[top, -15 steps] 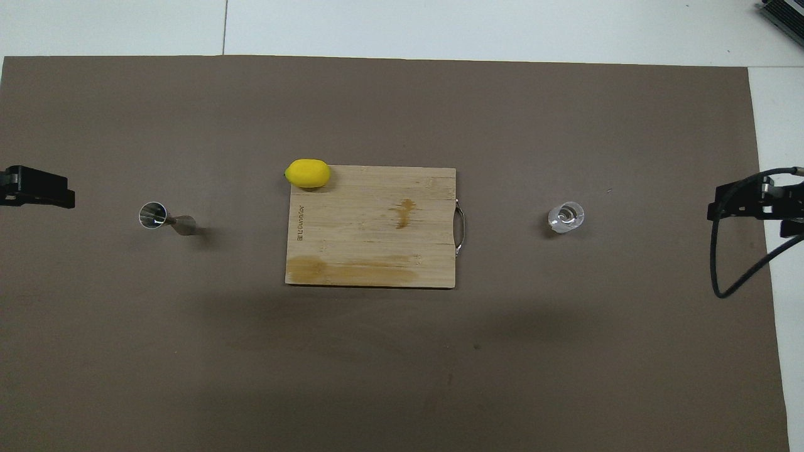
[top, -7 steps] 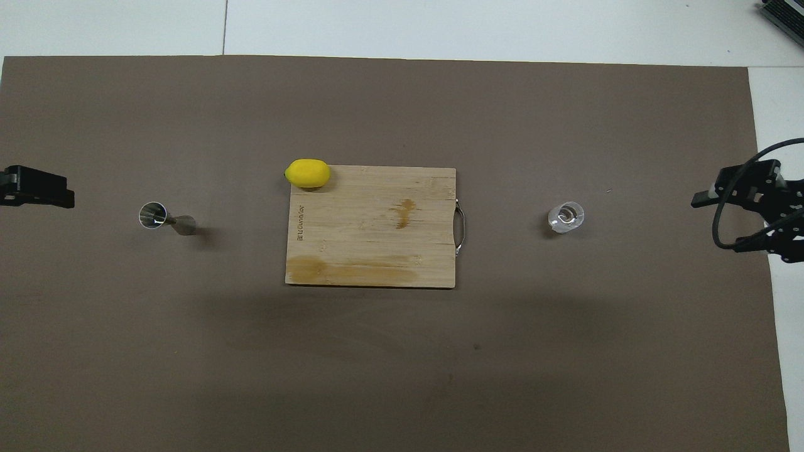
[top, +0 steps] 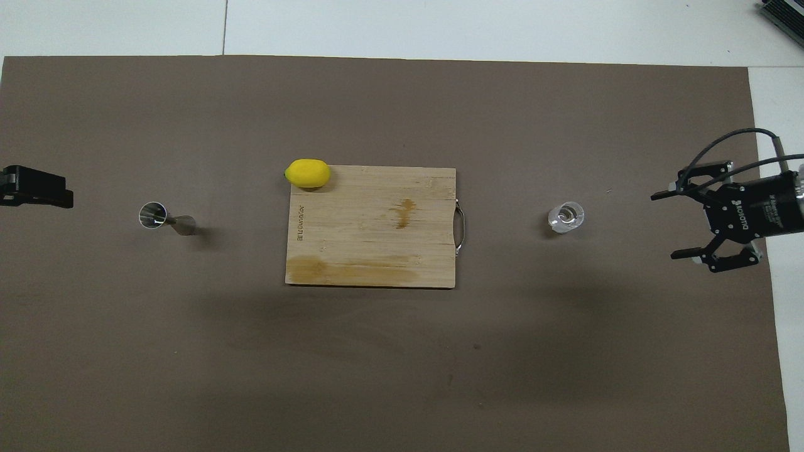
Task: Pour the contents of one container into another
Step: 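Move the right gripper to the glass cup while the left gripper approaches the metal cup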
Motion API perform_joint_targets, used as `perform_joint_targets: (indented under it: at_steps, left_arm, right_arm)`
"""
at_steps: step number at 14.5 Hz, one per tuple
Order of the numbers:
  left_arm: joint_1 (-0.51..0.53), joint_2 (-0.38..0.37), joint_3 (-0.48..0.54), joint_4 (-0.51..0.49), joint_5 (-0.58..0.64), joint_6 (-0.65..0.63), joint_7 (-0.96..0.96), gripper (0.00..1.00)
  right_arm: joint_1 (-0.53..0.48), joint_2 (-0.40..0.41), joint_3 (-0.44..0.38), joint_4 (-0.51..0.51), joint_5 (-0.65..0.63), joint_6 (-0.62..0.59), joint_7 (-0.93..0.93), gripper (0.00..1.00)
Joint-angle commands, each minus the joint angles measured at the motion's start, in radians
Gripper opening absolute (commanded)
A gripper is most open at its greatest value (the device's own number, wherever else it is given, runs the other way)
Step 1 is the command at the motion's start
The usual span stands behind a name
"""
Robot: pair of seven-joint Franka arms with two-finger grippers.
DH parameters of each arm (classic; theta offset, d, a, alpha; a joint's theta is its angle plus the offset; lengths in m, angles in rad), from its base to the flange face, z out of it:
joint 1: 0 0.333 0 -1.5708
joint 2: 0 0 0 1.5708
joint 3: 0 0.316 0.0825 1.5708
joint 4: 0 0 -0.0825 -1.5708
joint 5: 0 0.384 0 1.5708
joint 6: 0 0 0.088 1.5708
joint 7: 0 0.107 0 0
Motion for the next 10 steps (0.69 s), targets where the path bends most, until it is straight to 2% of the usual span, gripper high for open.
perform_joint_targets:
  at_steps: [1,4,7,10]
  left_arm:
    - [-0.005,0.005,0.006,0.011,0.010,-0.001,-0.013,1.00]
    - [-0.006,-0.001,0.005,-0.008,0.010,0.019,-0.016,1.00]
    - [-0.006,-0.048,0.005,-0.144,0.010,0.150,-0.014,1.00]
    - [-0.005,-0.059,0.006,-0.223,0.009,0.242,-0.014,1.00]
  right_arm:
    - [-0.038,0.072,0.009,0.003,0.101,0.026,0.080,1.00]
    - [-0.041,0.146,0.009,0.003,0.184,0.070,0.167,1.00]
    - [-0.054,0.213,0.009,0.001,0.270,0.098,0.247,1.00]
    - [-0.060,0.296,0.015,-0.003,0.324,0.086,0.201,1.00]
